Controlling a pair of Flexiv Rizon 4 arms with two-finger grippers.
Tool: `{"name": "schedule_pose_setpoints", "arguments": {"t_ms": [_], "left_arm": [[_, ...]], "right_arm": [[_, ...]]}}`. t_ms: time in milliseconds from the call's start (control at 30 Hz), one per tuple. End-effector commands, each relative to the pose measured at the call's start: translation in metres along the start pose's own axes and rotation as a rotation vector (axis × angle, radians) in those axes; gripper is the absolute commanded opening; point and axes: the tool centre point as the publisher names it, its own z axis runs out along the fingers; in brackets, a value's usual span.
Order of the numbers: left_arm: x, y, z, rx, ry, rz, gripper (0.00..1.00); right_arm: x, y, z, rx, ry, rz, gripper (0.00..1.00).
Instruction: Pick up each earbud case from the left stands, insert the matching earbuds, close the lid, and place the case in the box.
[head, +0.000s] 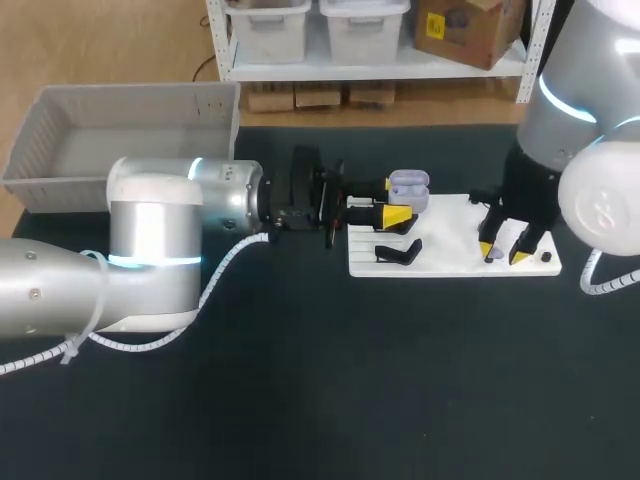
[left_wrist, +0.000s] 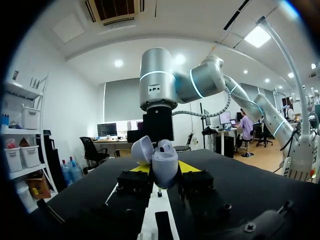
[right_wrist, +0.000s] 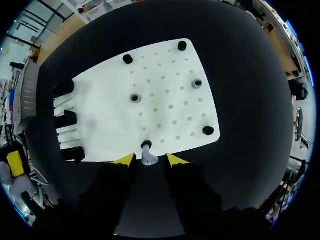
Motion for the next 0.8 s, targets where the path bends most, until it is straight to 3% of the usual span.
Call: {"name": "schedule_pose_setpoints", "arguments": {"t_ms": [33,467,800], "left_arm": [[0.0003,-0.0017,0.0002,-0.006,-0.001,0.003,0.0],[0.0003,-0.0017,0.0002,-0.006,-0.001,0.003,0.0],[0.0003,-0.0017,0.0002,-0.006,-0.001,0.003,0.0]], "right_arm": [[-0.0018,0.0007,0.0026,0.001,-0.003,0.008,0.34],[-0.0054,0.0035,0.005,-0.002,-0.004,0.011,0.29],[-0.0074,0.0028,0.0075,0.001,0.0,0.022,0.15]]}}
